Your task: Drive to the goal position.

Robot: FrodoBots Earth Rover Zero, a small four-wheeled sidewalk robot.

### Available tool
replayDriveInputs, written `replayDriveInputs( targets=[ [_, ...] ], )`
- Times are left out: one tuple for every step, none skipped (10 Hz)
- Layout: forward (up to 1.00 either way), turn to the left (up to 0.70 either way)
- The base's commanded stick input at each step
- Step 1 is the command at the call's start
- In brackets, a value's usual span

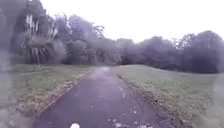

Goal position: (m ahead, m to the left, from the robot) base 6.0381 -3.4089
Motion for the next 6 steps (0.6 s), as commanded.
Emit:
replayDriveInputs(
  targets=[
    [0.7,0.0],
    [0.7,0.0],
    [0.7,0.0],
    [0.7,0.0],
    [0.7,0.0],
    [0.7,0.12]
  ],
)
